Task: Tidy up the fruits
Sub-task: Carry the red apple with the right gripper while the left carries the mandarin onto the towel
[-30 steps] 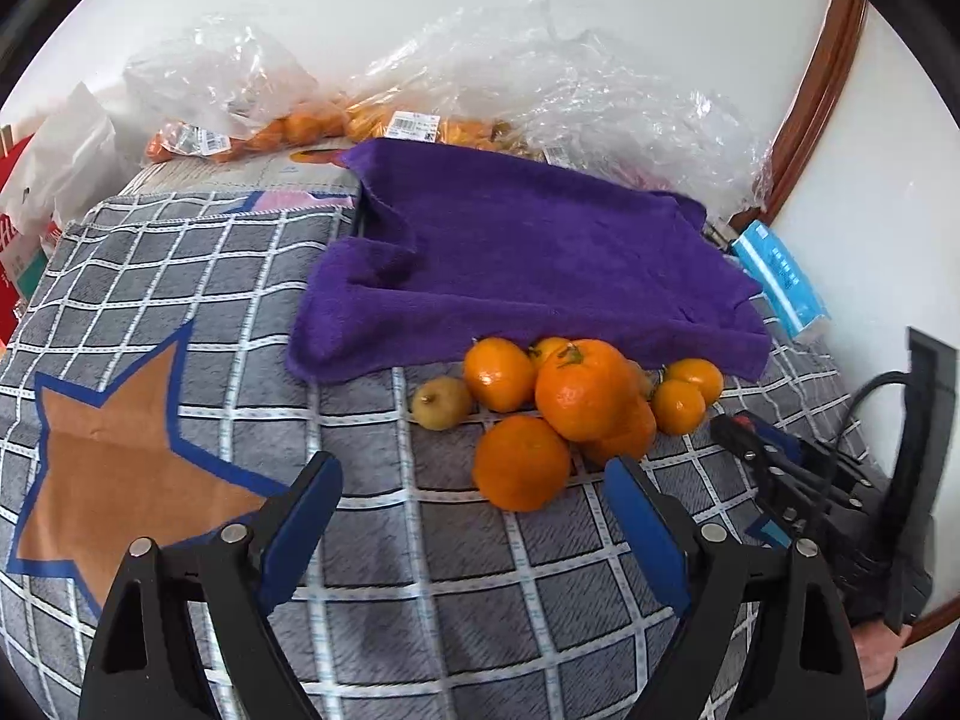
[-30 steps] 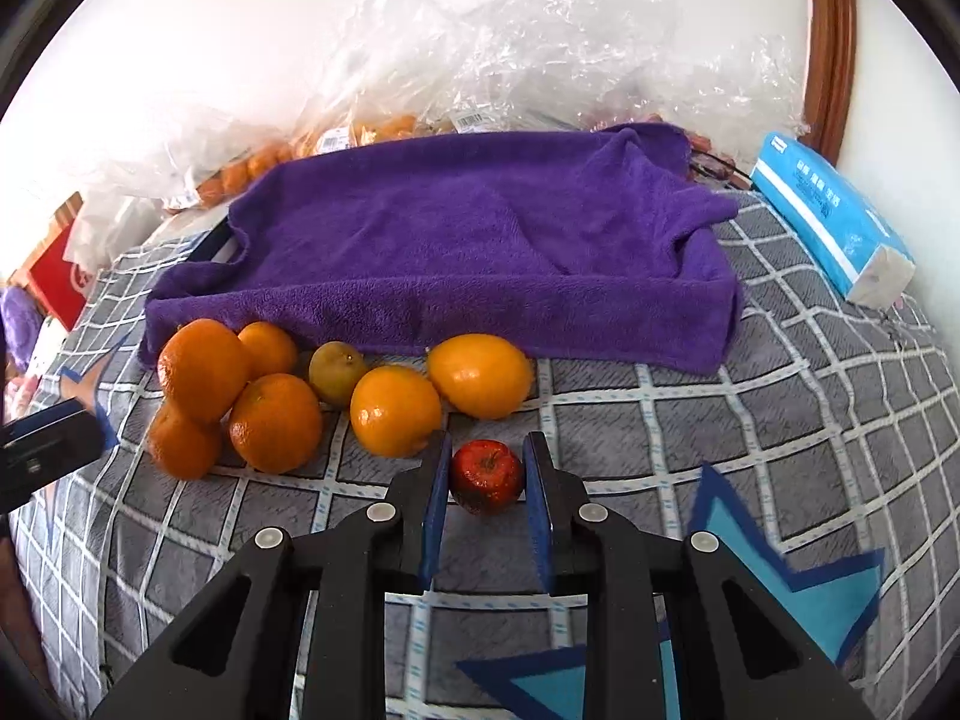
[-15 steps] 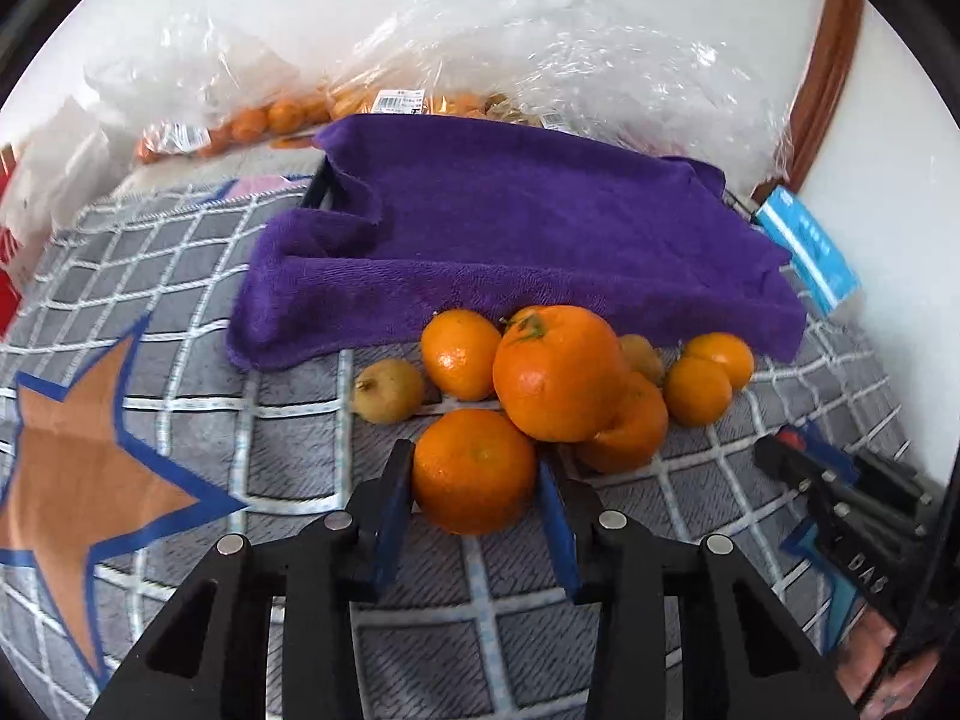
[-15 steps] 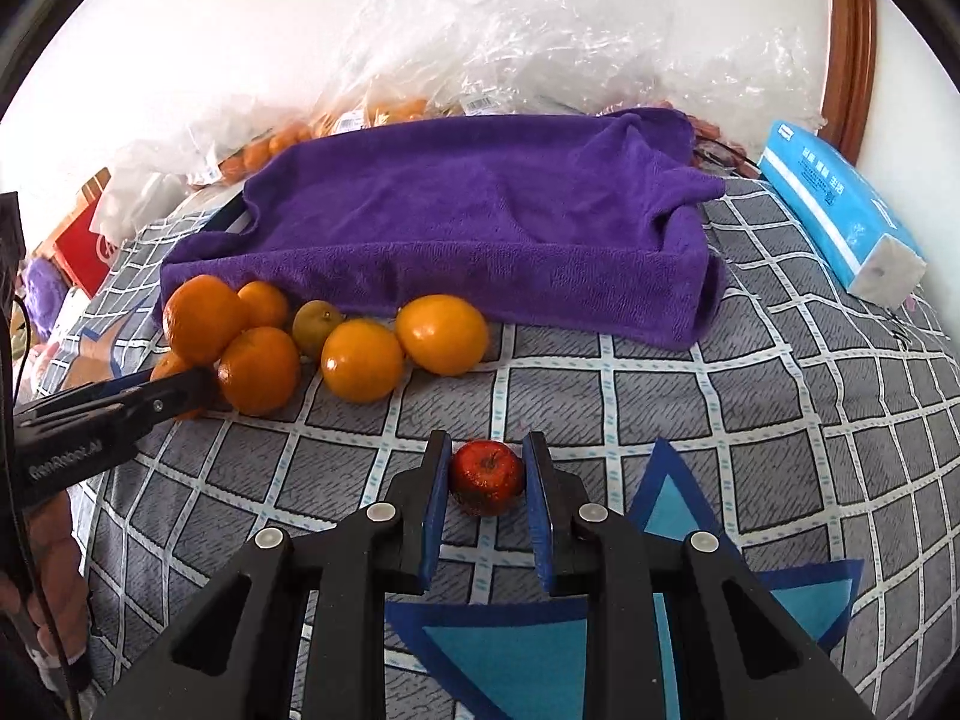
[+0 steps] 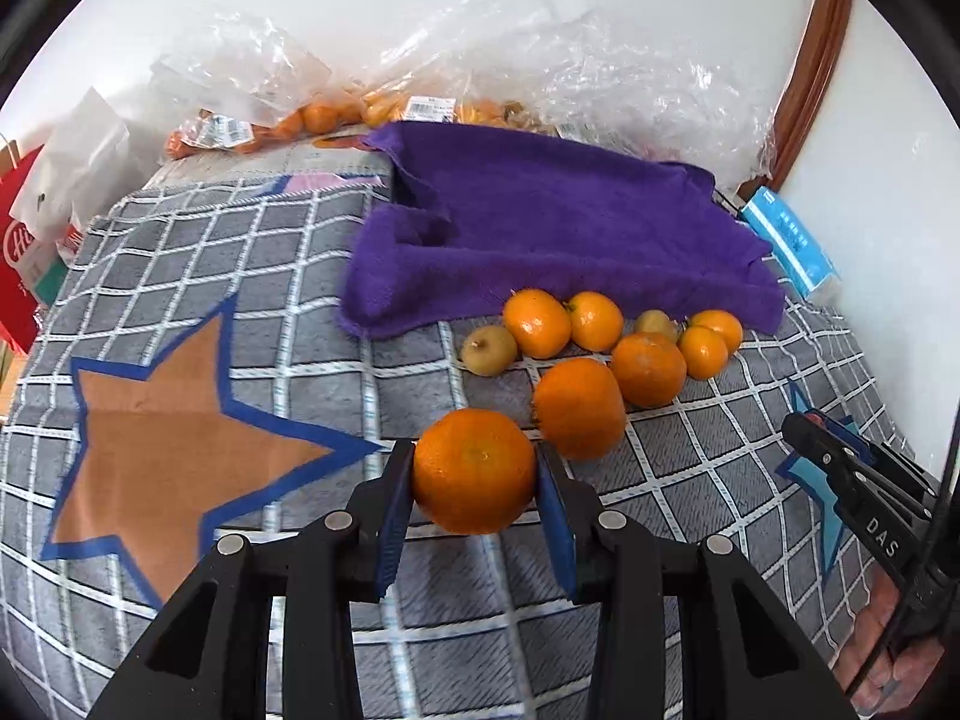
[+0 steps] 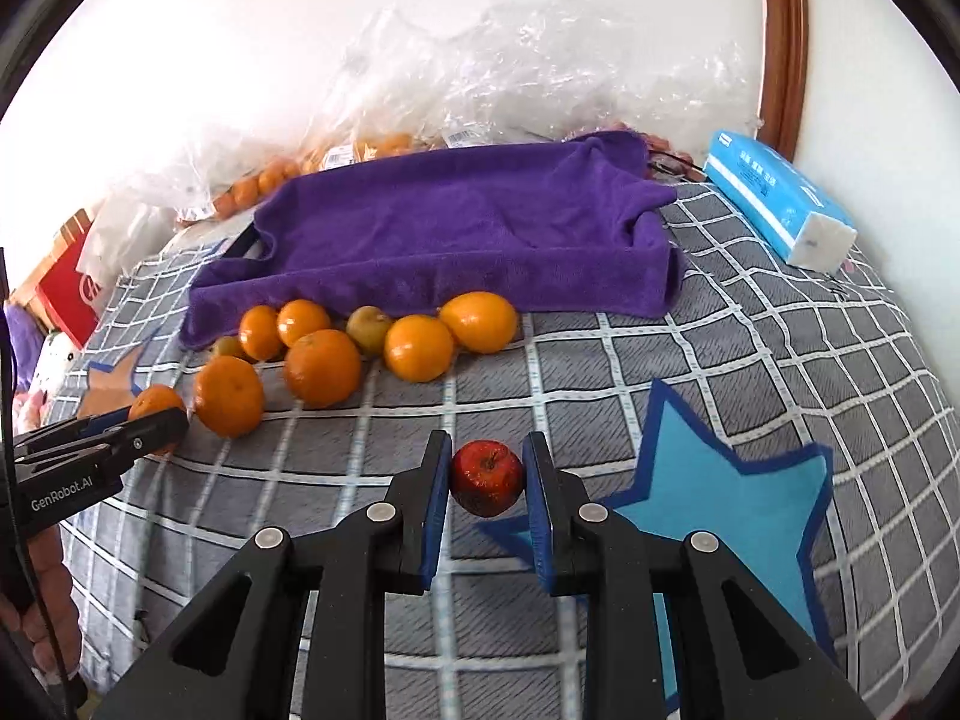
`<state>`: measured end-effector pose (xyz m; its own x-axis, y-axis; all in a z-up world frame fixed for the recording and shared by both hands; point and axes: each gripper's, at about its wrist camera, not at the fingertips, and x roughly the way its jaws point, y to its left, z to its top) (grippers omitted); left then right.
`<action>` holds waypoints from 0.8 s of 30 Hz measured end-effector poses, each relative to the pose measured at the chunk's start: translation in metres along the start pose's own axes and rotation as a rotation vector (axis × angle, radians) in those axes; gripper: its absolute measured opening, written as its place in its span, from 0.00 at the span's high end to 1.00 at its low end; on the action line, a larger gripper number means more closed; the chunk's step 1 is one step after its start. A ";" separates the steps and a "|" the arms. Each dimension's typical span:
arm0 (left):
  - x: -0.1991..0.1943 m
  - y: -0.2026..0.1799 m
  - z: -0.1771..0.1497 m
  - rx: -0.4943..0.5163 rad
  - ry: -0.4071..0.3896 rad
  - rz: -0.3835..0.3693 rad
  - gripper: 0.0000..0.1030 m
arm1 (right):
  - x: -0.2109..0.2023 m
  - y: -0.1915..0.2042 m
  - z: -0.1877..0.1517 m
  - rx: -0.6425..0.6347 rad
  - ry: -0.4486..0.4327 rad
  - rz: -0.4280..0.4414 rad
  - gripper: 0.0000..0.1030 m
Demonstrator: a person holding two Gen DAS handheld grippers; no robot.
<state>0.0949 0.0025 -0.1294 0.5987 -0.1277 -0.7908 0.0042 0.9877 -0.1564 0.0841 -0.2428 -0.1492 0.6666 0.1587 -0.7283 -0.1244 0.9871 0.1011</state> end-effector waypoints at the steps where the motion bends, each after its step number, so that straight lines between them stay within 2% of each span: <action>1: -0.003 0.002 0.001 -0.002 -0.008 0.000 0.64 | -0.001 0.003 0.001 0.002 -0.002 -0.005 0.77; 11: -0.024 0.027 0.019 -0.037 -0.076 -0.007 0.64 | -0.009 0.023 0.027 0.009 -0.047 0.013 0.77; 24: -0.023 0.022 0.050 0.008 -0.116 -0.030 0.64 | -0.008 0.029 0.054 0.003 -0.078 0.036 0.76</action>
<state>0.1211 0.0319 -0.0848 0.6871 -0.1463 -0.7117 0.0296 0.9843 -0.1739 0.1147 -0.2138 -0.1037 0.7167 0.1950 -0.6696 -0.1468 0.9808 0.1285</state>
